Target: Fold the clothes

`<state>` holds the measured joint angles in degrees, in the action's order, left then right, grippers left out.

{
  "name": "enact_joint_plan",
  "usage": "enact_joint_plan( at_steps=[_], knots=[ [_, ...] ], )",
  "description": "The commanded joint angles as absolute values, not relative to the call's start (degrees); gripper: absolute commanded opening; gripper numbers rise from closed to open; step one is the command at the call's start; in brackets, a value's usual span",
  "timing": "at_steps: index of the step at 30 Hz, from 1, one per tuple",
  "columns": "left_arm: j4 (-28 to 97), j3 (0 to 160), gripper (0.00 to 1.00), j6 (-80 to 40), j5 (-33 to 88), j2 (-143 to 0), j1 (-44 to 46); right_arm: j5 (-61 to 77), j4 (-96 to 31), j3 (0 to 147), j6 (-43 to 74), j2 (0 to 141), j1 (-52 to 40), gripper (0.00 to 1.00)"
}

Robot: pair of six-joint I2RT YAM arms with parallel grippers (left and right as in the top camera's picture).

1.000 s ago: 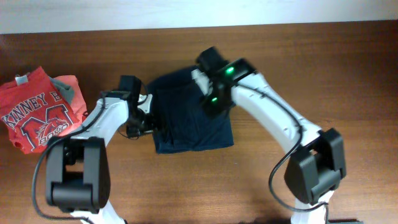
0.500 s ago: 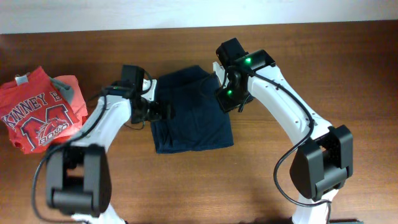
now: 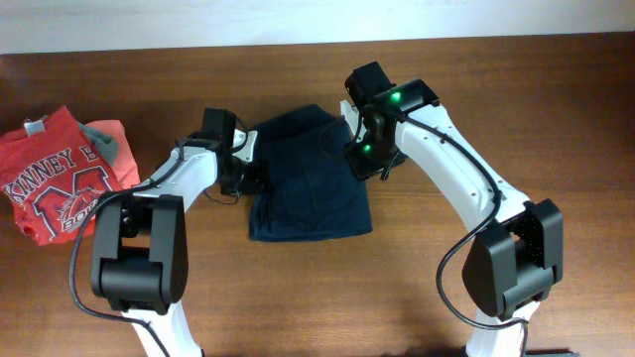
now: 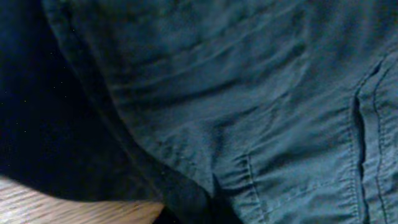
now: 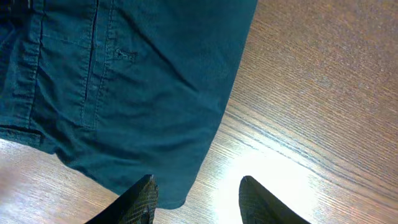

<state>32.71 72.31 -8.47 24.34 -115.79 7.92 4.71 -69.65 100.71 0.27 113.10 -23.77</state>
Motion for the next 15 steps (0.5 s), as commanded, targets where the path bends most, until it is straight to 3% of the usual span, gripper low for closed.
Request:
enact_joint_plan(
  at_steps=[1,5,11,15],
  knots=[
    [32.69,71.09,0.01,-7.60,26.61,-117.47,8.25,3.01,-70.41,101.25,0.93,112.01,-23.86,0.47],
    [34.35,72.90,0.00,-4.82,26.46,-115.24,7.70,0.91,-71.61,101.27,0.93,111.42,-22.68,0.43],
    [46.17,83.22,0.00,-1.17,8.67,-101.25,4.95,0.75,-73.84,101.27,-0.21,107.98,-17.41,0.43],
    [49.78,88.18,0.00,0.05,4.36,-94.80,2.94,0.75,-76.66,101.27,-3.01,106.45,-14.98,0.43]
  ],
)
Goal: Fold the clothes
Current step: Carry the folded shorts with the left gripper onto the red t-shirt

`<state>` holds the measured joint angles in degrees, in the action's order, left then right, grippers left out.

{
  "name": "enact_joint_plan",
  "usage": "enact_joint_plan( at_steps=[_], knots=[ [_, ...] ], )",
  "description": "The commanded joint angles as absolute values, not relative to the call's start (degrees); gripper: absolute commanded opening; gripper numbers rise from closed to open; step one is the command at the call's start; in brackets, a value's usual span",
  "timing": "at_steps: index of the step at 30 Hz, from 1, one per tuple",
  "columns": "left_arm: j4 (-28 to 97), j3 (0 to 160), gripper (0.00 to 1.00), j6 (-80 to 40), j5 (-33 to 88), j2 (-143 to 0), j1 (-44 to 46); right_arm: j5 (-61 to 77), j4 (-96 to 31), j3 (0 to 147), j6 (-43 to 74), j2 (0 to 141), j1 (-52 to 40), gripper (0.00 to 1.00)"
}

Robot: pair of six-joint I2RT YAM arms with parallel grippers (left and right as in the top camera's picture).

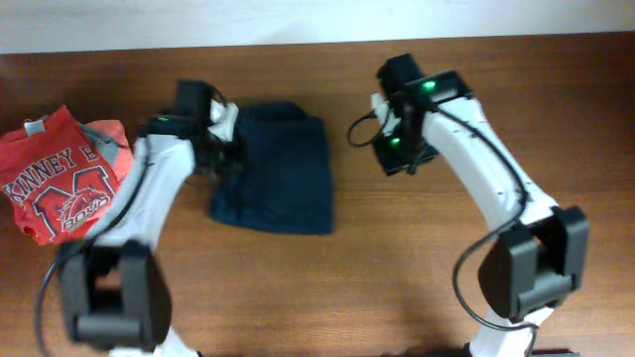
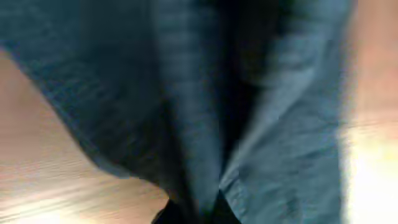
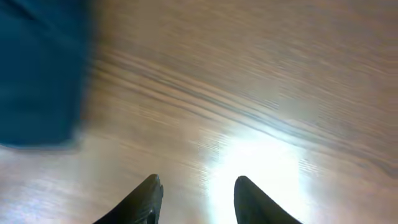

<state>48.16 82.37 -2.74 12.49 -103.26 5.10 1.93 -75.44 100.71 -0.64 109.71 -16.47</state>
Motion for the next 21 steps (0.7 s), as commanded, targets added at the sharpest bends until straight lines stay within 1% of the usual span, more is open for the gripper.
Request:
enact_joint_plan(
  at_steps=[1,7,11,15,21],
  knots=[
    [50.26,89.54,0.00,1.15,3.62,-93.03,2.20,0.73,-77.91,101.27,-4.56,106.13,-14.44,0.43],
    [51.75,96.97,0.00,3.70,-0.99,-87.11,-3.86,0.16,-80.77,101.27,-6.44,105.93,-13.10,0.42],
    [54.02,102.04,0.00,4.05,-1.34,-86.11,-10.35,0.16,-80.79,101.27,-6.46,105.93,-13.10,0.42],
    [53.67,102.48,0.00,3.97,-1.23,-86.37,-16.34,0.16,-80.77,101.27,-6.46,105.93,-13.10,0.42],
    [51.27,102.48,0.00,3.97,0.21,-87.83,-21.08,0.16,-80.79,101.27,-6.46,105.93,-13.10,0.42]
  ],
)
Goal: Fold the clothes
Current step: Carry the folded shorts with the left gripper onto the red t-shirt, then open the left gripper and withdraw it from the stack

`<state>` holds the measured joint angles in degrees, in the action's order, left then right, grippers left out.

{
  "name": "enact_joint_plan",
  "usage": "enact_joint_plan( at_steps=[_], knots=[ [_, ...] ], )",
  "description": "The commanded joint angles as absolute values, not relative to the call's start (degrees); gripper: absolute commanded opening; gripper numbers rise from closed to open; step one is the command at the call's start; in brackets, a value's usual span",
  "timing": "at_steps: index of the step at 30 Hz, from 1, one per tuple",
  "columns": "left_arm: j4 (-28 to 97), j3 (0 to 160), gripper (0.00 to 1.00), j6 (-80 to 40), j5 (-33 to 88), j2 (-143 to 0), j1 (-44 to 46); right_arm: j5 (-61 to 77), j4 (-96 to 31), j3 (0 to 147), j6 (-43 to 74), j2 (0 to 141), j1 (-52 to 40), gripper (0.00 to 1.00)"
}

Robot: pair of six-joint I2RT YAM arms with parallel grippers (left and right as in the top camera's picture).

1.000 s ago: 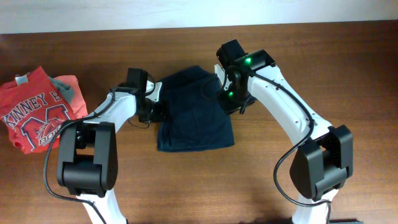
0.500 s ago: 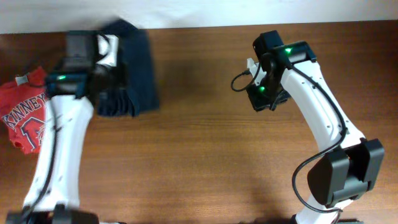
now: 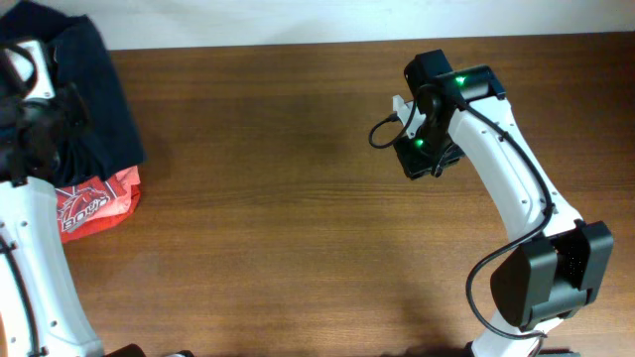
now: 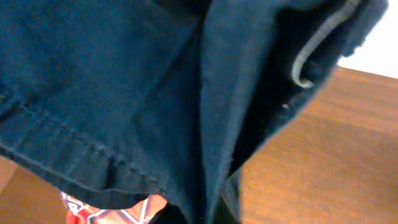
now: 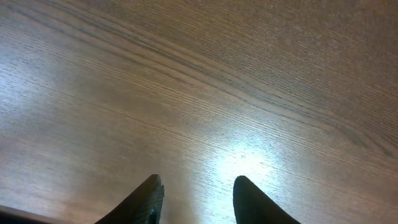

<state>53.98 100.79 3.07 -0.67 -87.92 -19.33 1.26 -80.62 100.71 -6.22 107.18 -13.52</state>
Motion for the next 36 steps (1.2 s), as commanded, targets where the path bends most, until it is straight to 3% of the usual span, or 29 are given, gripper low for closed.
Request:
enact_joint_plan(
  at_steps=[1,36],
  knots=[
    [50.54,102.48,0.01,3.97,0.21,-88.03,-21.50,0.16,-80.79,101.27,-6.46,105.93,-13.10,0.42],
    [54.63,102.04,0.01,2.20,-4.43,-96.55,-34.59,0.82,-80.84,101.27,-6.63,105.95,-13.10,0.42]
  ],
)
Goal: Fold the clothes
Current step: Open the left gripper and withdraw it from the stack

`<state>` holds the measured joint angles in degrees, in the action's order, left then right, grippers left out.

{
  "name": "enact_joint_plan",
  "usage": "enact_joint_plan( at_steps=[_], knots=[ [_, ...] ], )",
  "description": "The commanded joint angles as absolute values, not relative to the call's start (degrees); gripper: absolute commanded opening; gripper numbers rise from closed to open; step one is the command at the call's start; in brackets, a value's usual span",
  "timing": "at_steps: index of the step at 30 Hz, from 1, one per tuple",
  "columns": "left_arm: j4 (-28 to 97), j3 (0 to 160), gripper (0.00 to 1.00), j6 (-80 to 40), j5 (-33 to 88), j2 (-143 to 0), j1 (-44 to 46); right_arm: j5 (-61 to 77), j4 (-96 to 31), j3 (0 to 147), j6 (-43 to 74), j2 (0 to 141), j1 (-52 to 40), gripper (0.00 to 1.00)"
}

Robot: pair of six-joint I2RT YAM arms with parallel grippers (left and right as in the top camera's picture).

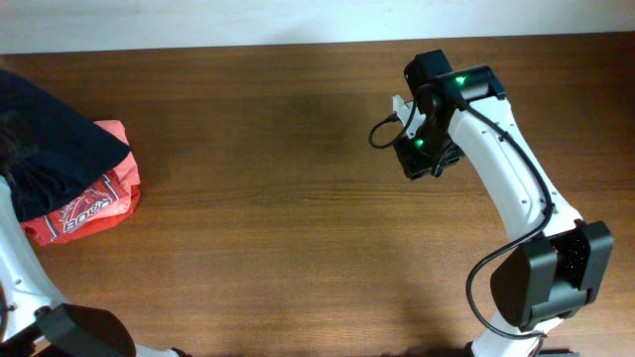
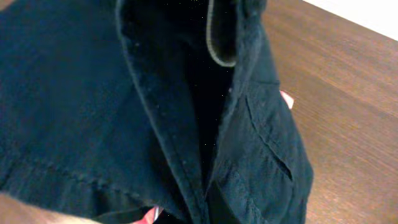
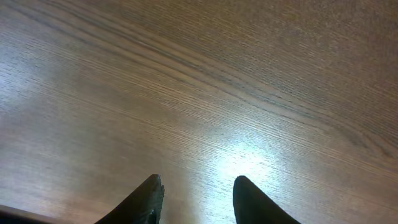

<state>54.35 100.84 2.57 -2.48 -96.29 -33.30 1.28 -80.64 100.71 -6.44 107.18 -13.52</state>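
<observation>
The folded dark blue garment [image 1: 55, 149] sits at the table's far left, lying over the red printed shirt [image 1: 89, 203]. In the left wrist view the dark blue garment [image 2: 124, 106] fills most of the frame. My left gripper [image 2: 205, 211] is shut on its folded edge, with the fingers buried in cloth. A sliver of the red shirt [image 2: 152, 215] peeks out below. My right gripper [image 3: 199, 202] is open over bare wood right of the middle, and the right gripper [image 1: 422, 159] holds nothing.
The brown wooden table [image 1: 278, 228] stretches between the clothes pile and the right arm. A white wall strip [image 1: 298, 20] runs along the far edge. The left arm's white link [image 1: 20, 268] rises along the left border.
The dark blue garment has come down from the far left corner and now rests on the red shirt. The left arm has shifted further out of frame. The right arm has not moved.
The folded garment lay mid-table, my left gripper on its left edge and the open right gripper at its right edge. Then it was left of there in the left gripper, the right gripper clear. Later it hung at the far left; now it covers the red shirt.
</observation>
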Motion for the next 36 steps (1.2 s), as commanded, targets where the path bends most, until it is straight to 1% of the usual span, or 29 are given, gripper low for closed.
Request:
enact_joint_plan(
  at_steps=[1,6,7,8,10,12,13,16,25,26,27,30,32,33,36],
  knots=[
    [54.81,102.04,0.01,2.20,-4.40,-96.55,-34.85,0.82,-80.84,101.27,-6.63,105.95,-13.10,0.42],
    [55.86,102.04,0.01,2.17,-4.34,-96.60,-36.67,0.82,-80.84,101.27,-6.63,105.95,-13.10,0.42],
    [56.01,102.04,0.04,2.17,-4.34,-96.60,-36.93,0.82,-80.84,101.27,-6.63,105.95,-13.10,0.42],
    [56.07,102.04,0.18,2.17,-4.34,-96.60,-36.93,0.82,-80.84,101.27,-6.63,105.95,-13.10,0.42],
    [56.07,102.04,0.32,2.17,-4.34,-96.60,-36.93,0.80,-80.84,101.27,-6.66,105.95,-13.10,0.42],
    [56.07,102.04,0.38,2.17,-4.36,-96.60,-36.93,0.82,-80.84,101.27,-6.63,105.95,-13.10,0.42],
    [56.07,102.04,0.44,2.17,-4.34,-96.60,-36.93,0.80,-80.84,101.27,-6.63,105.95,-13.10,0.42],
    [56.07,102.04,0.46,2.17,-4.34,-96.60,-36.93,0.80,-80.84,101.27,-6.63,105.95,-13.10,0.42],
    [56.07,102.04,0.47,2.17,-3.22,-96.60,-36.93,0.80,-80.84,101.27,-6.63,105.95,-13.10,0.42],
    [56.05,102.04,0.54,2.20,-1.48,-96.60,-36.93,0.80,-80.84,101.27,-6.63,105.95,-13.10,0.42],
    [56.05,102.04,0.56,2.28,1.85,-96.60,-36.91,0.80,-80.84,101.27,-6.63,105.95,-13.10,0.42],
    [55.99,102.04,0.56,5.08,7.68,-96.60,-36.34,1.04,-80.68,101.27,-6.61,105.95,-13.10,0.42],
    [55.61,102.04,0.56,7.05,11.09,-96.60,-34.00,4.14,-79.31,101.27,-6.61,105.95,-12.99,0.43],
    [55.57,102.04,0.56,8.01,11.18,-96.60,-31.68,8.34,-76.84,101.27,-4.91,105.95,-12.64,0.43],
    [55.59,102.04,0.57,9.82,11.16,-96.60,-24.16,10.96,-71.50,101.27,0.64,105.95,-11.22,0.43]
  ],
)
